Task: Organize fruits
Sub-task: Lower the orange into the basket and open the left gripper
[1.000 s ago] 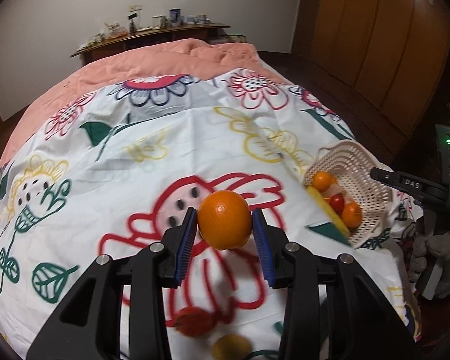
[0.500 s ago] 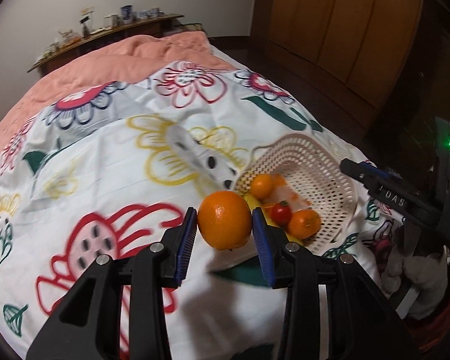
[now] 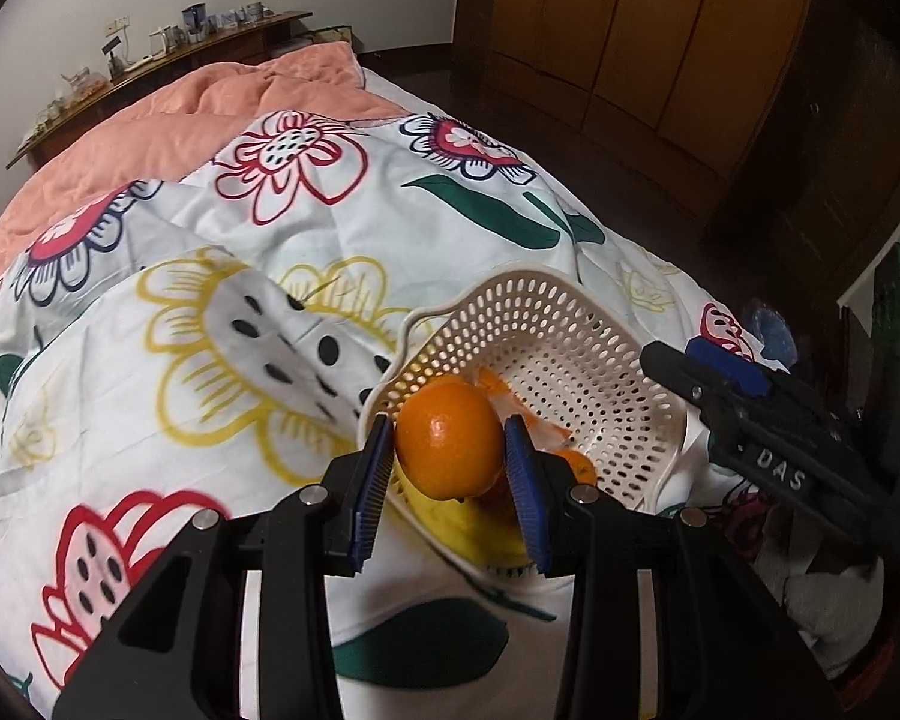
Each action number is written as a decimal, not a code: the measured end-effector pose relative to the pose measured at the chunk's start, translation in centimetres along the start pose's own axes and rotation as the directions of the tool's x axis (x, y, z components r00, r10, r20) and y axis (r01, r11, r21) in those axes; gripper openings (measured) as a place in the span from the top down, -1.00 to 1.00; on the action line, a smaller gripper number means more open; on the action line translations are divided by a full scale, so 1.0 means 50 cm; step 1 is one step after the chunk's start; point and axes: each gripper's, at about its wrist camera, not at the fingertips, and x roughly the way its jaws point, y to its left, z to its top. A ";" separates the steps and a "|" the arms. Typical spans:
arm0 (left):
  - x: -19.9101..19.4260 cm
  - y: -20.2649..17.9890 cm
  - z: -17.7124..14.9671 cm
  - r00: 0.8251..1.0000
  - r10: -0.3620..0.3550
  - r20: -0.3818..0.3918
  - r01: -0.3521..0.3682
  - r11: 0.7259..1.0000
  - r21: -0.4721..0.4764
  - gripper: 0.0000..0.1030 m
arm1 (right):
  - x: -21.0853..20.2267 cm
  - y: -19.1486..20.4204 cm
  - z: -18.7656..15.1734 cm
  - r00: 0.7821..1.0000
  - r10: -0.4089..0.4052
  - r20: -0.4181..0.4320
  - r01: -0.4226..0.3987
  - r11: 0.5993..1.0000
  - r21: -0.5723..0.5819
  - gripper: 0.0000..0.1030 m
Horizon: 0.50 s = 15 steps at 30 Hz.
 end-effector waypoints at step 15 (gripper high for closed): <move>0.022 -0.009 0.033 1.000 -0.021 0.009 0.021 1.000 -0.017 -0.01 | 0.003 0.000 -0.002 1.000 -0.001 -0.006 0.001 1.000 0.009 -0.08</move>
